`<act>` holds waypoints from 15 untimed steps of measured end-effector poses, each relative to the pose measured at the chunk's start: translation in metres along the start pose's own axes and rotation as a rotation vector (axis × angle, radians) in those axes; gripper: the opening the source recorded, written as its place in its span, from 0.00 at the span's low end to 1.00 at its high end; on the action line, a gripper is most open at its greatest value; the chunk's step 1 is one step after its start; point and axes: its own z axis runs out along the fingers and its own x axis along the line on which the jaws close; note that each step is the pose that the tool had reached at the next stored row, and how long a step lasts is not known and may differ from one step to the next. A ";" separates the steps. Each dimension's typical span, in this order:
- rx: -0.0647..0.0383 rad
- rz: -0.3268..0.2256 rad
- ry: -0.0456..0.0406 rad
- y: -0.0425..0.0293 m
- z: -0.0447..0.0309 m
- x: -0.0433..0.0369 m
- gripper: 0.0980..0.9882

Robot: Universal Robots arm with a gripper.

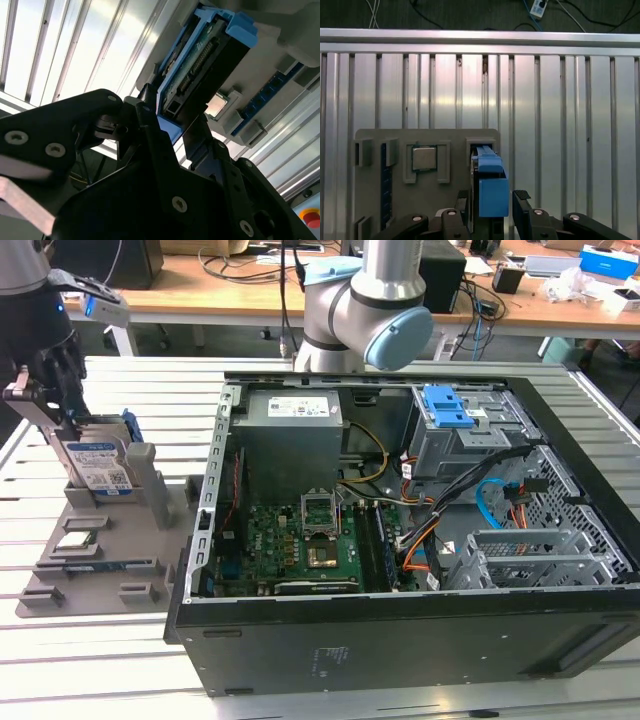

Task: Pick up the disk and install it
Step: 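Pick up the disk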

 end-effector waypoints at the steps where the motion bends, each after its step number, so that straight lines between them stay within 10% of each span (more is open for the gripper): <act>1: 0.000 0.000 0.0000 -0.0002 0.0008 0.0000 0.43; 15: 0.000 0.000 -0.0001 -0.0017 0.0158 0.0003 0.43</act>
